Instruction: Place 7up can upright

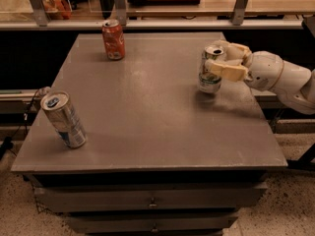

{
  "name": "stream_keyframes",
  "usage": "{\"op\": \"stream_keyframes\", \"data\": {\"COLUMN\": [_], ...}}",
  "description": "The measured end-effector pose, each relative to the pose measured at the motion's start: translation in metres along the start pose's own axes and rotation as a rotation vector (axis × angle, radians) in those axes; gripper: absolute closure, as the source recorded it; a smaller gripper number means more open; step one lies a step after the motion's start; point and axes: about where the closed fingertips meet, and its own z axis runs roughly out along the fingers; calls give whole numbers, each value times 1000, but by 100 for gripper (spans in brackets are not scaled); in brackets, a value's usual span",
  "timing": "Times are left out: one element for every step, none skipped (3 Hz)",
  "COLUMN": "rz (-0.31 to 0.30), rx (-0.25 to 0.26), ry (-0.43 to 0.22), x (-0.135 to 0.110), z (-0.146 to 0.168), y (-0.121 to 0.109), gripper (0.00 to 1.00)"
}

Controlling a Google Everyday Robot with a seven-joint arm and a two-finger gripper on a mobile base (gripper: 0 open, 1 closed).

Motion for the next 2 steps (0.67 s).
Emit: {"op": "stream_keyframes", "data": {"rz": [-46, -40], "rx": [-22, -35], "ry": [6, 32], "x": [2, 12], "z": [0, 1], "y": [8, 16], "gripper": [53, 22]}}
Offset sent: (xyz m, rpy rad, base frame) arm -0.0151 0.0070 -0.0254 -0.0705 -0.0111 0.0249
